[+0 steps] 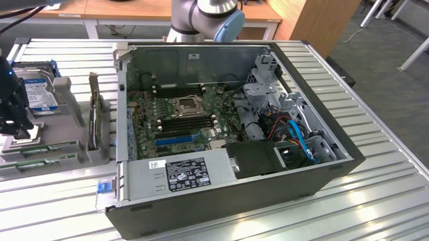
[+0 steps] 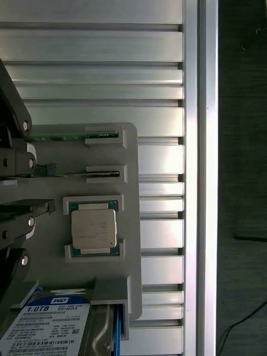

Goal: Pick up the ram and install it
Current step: 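Pick up the ram and move it above insertion slot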

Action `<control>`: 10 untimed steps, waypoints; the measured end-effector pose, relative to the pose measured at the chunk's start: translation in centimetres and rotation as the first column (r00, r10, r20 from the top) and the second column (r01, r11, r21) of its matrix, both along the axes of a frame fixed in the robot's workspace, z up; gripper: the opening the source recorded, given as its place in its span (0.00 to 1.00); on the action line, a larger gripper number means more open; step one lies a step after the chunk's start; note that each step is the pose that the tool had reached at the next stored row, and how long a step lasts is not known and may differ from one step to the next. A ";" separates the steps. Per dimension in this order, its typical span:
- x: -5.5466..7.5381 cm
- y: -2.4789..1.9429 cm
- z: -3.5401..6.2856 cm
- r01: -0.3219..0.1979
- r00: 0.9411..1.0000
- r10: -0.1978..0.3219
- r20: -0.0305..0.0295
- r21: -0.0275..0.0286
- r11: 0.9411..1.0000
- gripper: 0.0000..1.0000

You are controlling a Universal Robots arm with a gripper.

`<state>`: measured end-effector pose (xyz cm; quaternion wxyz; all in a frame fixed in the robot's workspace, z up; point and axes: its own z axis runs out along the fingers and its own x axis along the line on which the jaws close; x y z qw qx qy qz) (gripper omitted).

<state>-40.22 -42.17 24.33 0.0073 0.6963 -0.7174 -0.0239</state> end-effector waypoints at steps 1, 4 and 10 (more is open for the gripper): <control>0.0 -0.23 0.00 0.000 1.000 0.000 0.000 0.000 1.000 0.30; 0.1 -0.62 0.00 0.000 1.000 0.000 -0.001 0.000 1.000 0.30; 0.1 -0.76 0.00 0.000 1.000 0.000 -0.001 0.000 1.000 0.30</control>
